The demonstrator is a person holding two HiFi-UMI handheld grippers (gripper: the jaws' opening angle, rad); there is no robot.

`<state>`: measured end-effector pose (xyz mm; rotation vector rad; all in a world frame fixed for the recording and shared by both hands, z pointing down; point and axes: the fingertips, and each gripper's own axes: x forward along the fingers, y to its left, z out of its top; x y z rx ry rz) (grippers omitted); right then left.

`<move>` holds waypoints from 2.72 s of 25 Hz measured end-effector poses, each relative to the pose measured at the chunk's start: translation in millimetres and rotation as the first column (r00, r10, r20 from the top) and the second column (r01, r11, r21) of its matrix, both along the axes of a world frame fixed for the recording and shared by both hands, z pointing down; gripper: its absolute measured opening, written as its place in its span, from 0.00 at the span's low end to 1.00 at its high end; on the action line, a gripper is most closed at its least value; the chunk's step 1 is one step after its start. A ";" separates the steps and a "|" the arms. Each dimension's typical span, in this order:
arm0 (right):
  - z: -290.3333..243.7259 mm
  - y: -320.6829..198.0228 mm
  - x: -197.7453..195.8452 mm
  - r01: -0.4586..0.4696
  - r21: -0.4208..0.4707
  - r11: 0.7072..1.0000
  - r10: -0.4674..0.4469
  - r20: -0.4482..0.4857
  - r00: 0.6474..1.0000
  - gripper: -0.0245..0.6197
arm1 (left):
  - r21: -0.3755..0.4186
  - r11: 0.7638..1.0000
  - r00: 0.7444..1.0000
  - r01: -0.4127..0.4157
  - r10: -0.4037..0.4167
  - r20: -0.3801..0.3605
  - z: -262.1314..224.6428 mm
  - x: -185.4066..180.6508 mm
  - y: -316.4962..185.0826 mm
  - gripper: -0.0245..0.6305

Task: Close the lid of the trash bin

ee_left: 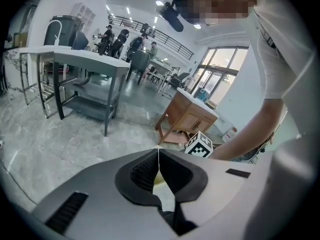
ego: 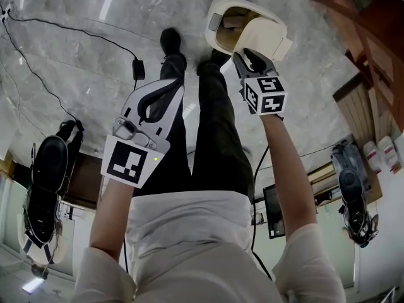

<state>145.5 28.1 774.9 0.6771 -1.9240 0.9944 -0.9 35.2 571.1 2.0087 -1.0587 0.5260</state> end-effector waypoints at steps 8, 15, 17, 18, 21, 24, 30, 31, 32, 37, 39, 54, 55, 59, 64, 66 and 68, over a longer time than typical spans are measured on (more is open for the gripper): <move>28.5 0.3 -19.1 0.075 -0.003 0.997 -0.075 -0.028 0.997 0.24 | -0.012 1.000 1.000 0.020 -0.020 -0.008 14.2 -10.7 -3.1 0.07; 53.6 0.9 -28.8 0.136 0.019 0.991 -0.134 -0.085 0.987 0.23 | -0.022 0.999 0.999 0.029 -0.029 -0.012 25.7 -19.1 -3.1 0.07; 60.9 2.4 -31.2 0.165 0.027 0.986 -0.161 -0.108 0.981 0.22 | -0.028 0.999 1.000 0.029 -0.029 -0.011 28.9 -21.6 -1.3 0.07; 64.7 3.0 -32.3 0.175 0.028 0.984 -0.171 -0.116 0.978 0.22 | -0.031 0.999 1.000 0.028 -0.028 -0.011 30.8 -22.8 -0.6 0.07; 76.2 2.7 -34.9 0.186 0.026 0.982 -0.181 -0.132 0.975 0.22 | -0.037 0.999 1.000 0.027 -0.028 -0.012 37.5 -26.1 0.0 0.07; 85.7 2.3 -37.2 0.185 0.020 0.982 -0.181 -0.145 0.973 0.22 | -0.041 0.999 0.999 0.030 -0.031 -0.014 44.0 -30.4 0.3 0.07; 102.0 4.3 -38.4 0.172 -0.003 0.985 -0.170 -0.169 0.971 0.22 | -0.052 0.998 0.999 0.034 -0.035 -0.017 54.6 -34.5 3.0 0.07; 104.3 4.6 -38.6 0.172 -0.007 0.985 -0.170 -0.175 0.970 0.22 | -0.054 0.998 0.999 0.034 -0.035 -0.018 55.8 -35.0 3.3 0.07; 106.4 4.5 -39.0 0.171 -0.012 0.985 -0.170 -0.181 0.969 0.22 | -0.054 0.998 0.999 0.033 -0.034 -0.019 57.0 -35.6 3.4 0.07; 120.7 -1.2 -32.4 0.146 -0.014 0.989 -0.145 -0.239 0.960 0.16 | -0.056 0.998 0.999 0.030 -0.032 -0.020 62.7 -40.8 3.5 0.07; 120.7 -4.2 -33.1 0.130 -0.009 0.991 -0.128 -0.252 0.959 0.11 | -0.058 0.998 0.999 0.036 -0.038 -0.021 64.1 -45.2 3.2 0.07; 58.6 -22.2 -43.4 0.088 0.068 0.994 -0.070 -0.236 0.969 0.12 | -0.003 1.000 1.000 -0.020 0.020 -0.007 43.5 -58.7 2.7 0.07; 48.7 -24.3 -44.8 0.083 0.080 0.993 -0.062 -0.235 0.970 0.12 | 0.008 0.999 0.999 -0.032 0.032 -0.002 39.2 -59.9 2.6 0.07; 8.0 -30.3 -49.5 0.060 0.128 0.990 -0.031 -0.223 0.974 0.12 | 0.042 0.997 0.998 -0.061 0.060 0.018 17.8 -63.9 1.6 0.07; -44.2 -29.7 -52.9 0.039 0.164 0.986 -0.004 -0.209 0.978 0.12 | 0.069 0.995 0.997 -0.075 0.072 0.035 -17.1 -70.0 2.6 0.07; -65.7 -28.7 -53.7 0.027 0.178 0.984 0.010 -0.203 0.979 0.12 | 0.078 0.994 0.996 -0.081 0.078 0.040 -31.7 -72.8 4.6 0.07; -87.2 -28.4 -55.1 0.023 0.196 0.980 0.017 -0.198 0.980 0.12 | 0.085 0.993 0.996 -0.088 0.084 0.043 -45.8 -75.7 5.9 0.07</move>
